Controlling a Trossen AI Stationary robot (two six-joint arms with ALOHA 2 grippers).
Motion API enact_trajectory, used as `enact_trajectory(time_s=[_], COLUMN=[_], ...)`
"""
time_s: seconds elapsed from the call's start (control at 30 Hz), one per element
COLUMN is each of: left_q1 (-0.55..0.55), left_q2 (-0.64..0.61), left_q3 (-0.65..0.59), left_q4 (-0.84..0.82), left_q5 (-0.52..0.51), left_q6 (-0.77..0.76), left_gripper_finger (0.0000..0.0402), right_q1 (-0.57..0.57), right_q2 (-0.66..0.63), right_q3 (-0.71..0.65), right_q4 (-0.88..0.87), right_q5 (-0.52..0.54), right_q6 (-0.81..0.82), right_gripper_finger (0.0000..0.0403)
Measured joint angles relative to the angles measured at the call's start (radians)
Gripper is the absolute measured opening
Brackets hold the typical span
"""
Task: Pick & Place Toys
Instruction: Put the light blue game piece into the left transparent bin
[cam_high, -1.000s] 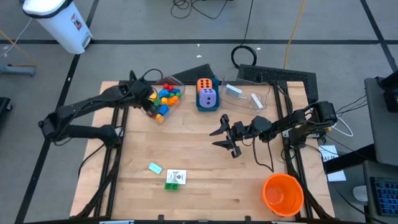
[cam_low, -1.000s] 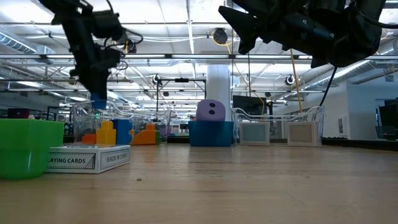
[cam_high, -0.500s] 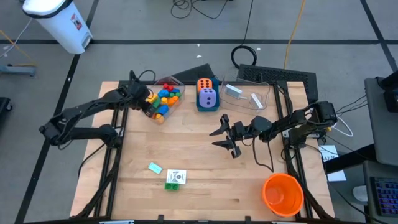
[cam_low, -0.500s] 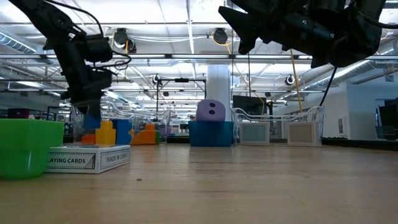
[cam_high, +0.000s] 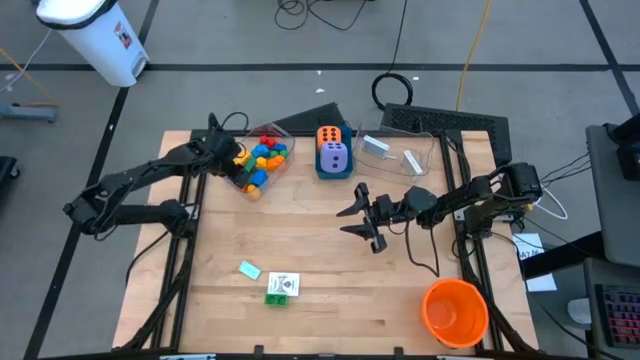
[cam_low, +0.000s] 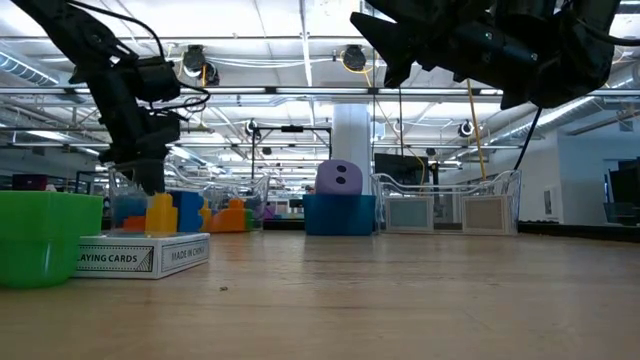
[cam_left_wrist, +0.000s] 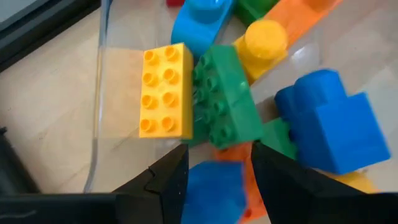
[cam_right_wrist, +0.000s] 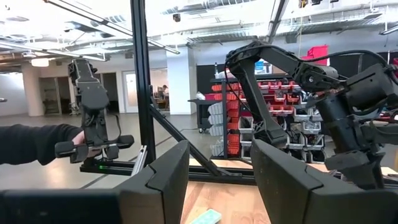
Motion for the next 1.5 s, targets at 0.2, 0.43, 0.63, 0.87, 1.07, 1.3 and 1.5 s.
enact_trajectory(time_s=[0.2,0.43,0.63,0.87,1.07,1.3,1.5], left_q1=[0.000,-0.021,-0.102,-0.227,-0.388,-0.626,-0.855], left_q2=[0.001,0.001,-0.044,-0.210,-0.363,-0.426,-0.380], left_q3=[0.071,0.241,0.335,0.339,0.197,-0.154,-0.307], left_q4=[0.018,0.012,0.073,0.280,0.407,0.841,1.022], left_q5=[0.004,0.075,0.203,0.203,0.187,0.144,-0.017], left_q6=[0.016,-0.021,0.006,0.008,0.014,-0.046,-0.054], left_gripper_finger=[0.0183,0.0184,0.0184,0.0184,0.0184,0.0184,0.0184], right_q1=[0.000,0.000,0.000,-0.001,-0.001,-0.010,-0.033], right_q2=[0.000,0.000,0.000,0.000,0.000,0.000,0.000], right_q3=[0.000,0.000,0.000,0.000,0.000,0.000,0.000], right_q4=[0.000,0.000,0.003,0.004,0.004,0.003,-0.020], right_q5=[0.000,0.000,-0.003,-0.003,-0.003,0.026,0.026], right_q6=[0.000,-0.004,-0.005,-0.027,-0.052,-0.075,-0.073], right_gripper_finger=[0.0165,0.0164,0.0165,0.0165,0.0165,0.0165,0.0164])
